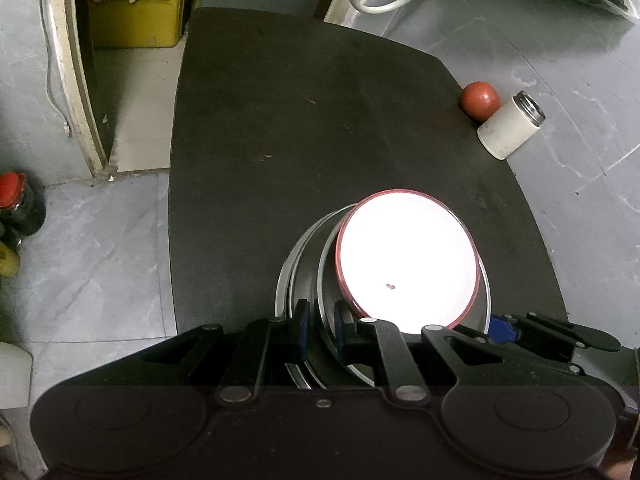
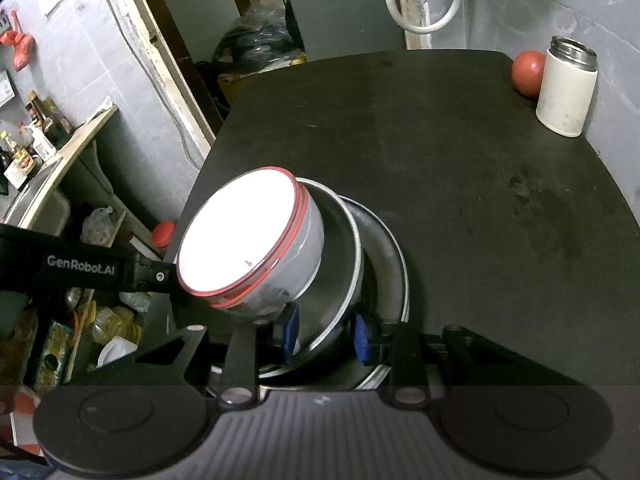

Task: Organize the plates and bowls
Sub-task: 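Lift the steel bowl with both tools and carry it over the plate stack, then lower the steel bowl onto the plate stack with both tools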

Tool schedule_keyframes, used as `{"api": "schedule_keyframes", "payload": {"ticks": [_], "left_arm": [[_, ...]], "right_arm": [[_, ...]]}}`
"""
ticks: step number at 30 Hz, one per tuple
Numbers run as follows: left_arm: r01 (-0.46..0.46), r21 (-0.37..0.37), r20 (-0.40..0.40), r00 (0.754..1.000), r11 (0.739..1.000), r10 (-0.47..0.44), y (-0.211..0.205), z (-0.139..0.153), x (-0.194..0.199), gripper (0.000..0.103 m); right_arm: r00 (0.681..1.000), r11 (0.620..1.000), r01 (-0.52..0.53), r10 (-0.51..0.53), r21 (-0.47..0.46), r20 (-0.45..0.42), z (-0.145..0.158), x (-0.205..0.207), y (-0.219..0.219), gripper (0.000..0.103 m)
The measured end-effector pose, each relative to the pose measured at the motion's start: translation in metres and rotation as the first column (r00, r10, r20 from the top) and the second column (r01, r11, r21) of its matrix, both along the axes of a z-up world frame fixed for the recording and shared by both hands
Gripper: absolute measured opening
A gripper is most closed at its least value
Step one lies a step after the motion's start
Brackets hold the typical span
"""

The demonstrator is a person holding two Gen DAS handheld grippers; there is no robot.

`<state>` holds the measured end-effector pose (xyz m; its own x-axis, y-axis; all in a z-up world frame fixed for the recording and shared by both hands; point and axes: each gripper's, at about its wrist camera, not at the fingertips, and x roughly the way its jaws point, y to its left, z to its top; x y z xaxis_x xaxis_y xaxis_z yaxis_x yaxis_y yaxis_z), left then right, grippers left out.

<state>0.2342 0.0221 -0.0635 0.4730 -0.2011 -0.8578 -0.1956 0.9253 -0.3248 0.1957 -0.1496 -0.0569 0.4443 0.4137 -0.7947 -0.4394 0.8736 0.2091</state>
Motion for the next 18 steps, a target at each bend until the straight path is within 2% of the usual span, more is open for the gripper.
{"api": "schedule_keyframes", "payload": {"ticks": [18], "left_arm": [[-0.034,0.079,0.015,0.999,0.996,0.033,-0.013,0.002,-0.001,0.013]], "right_arm": [[0.999,0.999,-0.050,0.050,0.016,0.016,0.001,0.000,-0.005,0.034]]}}
